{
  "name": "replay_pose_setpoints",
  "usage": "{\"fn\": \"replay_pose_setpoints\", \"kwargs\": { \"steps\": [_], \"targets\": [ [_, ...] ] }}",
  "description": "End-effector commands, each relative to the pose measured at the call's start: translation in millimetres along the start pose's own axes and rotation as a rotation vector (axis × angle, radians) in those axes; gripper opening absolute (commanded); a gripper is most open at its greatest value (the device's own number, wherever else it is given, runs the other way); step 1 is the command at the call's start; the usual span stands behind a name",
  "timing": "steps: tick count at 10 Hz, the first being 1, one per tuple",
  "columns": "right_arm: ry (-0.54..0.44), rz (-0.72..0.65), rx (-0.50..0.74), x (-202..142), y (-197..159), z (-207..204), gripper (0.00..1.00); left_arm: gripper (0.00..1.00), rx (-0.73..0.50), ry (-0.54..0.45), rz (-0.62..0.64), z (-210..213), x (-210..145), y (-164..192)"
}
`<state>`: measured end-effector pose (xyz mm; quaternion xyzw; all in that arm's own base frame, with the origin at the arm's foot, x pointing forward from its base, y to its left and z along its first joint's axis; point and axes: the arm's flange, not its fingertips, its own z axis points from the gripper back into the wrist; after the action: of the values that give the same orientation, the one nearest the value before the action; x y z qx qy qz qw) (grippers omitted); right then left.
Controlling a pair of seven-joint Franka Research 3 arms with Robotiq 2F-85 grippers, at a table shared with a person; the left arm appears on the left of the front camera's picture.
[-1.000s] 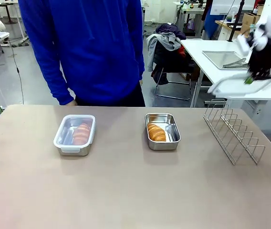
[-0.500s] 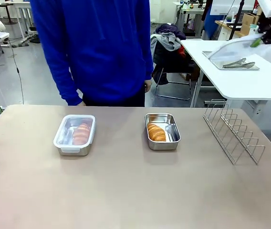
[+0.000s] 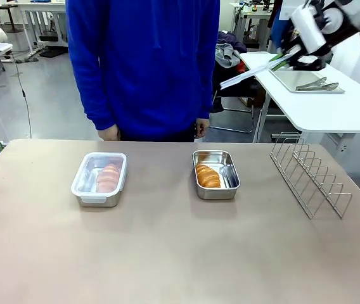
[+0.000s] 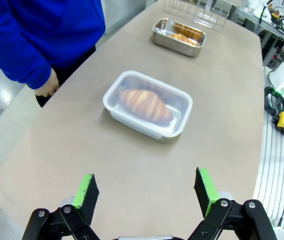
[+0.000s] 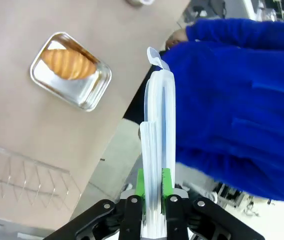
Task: Place the bread in airtight containers.
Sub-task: Pick up one Airtight Container lid and hand it to the human, then release when the human grabs the Airtight Container lid.
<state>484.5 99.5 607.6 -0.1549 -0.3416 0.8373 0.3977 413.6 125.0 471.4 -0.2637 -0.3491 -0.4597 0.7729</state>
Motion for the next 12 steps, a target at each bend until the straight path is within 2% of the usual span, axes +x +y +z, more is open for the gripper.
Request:
{"fn": "replay_pose_setpoints", "kwargs": {
  "steps": [1,2,3,4,12],
  "targets": [
    [-0.051,0.03,-0.025,-12,1,-17,0.08,1.0,-0.005,-0.006,-0.021,1,1,-1],
    [-0.052,0.025,-0.008,-12,-1,-21,0.12,1.0,-0.005,-0.006,-0.021,1,1,-1],
    [-0.046,0.025,0.004,-15,-3,-19,0.12,1.0,-0.005,-0.006,-0.021,1,1,-1],
    [-0.036,0.008,0.02,-1,4,-26,0.12,1.0,-0.005,-0.006,-0.021,1,1,-1],
    [-0.036,0.008,0.02,-1,4,-26,0.12,1.0,-0.005,-0.006,-0.021,1,1,-1]
  ]
}}
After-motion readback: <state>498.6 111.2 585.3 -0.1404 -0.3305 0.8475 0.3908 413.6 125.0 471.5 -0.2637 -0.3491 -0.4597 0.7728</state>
